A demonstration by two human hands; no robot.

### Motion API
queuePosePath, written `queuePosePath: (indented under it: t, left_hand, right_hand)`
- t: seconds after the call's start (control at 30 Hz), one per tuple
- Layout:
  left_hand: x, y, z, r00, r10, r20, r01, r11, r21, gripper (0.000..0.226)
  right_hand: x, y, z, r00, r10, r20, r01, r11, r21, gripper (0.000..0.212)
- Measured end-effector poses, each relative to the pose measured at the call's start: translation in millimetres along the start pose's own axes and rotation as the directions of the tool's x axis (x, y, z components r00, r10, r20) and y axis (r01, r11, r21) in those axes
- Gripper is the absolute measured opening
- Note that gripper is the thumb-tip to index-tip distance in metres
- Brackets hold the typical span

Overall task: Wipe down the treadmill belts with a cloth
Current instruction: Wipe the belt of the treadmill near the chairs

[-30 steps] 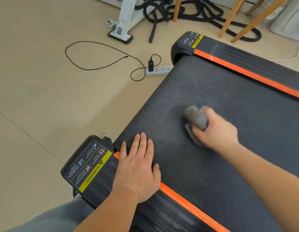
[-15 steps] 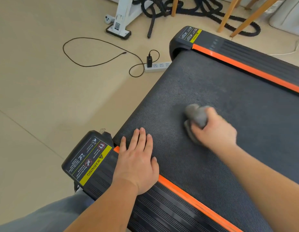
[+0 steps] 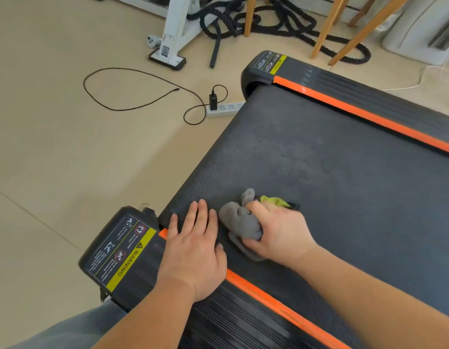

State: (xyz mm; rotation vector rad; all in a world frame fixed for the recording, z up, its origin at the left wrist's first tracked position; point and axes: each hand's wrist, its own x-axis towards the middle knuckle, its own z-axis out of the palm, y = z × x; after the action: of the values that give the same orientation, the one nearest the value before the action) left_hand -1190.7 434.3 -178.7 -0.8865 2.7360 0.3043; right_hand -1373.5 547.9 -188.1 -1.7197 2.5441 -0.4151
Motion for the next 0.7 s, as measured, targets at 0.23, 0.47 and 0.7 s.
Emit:
queuePosePath:
  t: [0.23,0.47,0.7]
  left_hand:
    - [0.7,4.2,-4.5,0.999,-0.015,0.031,0.015,1.000,0.028,0.076]
    - [24.7,42.9,-22.1,0.993,-0.114,-0.015,0.113,0.992,-0.060,0.058]
    - [79.6,91.7,-55.7,0.991,0.121,-0.059,-0.124,0.990,-0.069,0.051]
  right_hand:
    - [27.1,74.8,-28.6,0.690,0.724,-0.018,-0.719,0.688,0.097,0.042]
    - [5.1,30.8,-23.8,0.911,0.407,0.065,-0.409,0.912,0.019,0.047]
    - [-4.7,124.1,-53.0,0.729,0.684,0.043,-0.685,0.727,0.050,0.049]
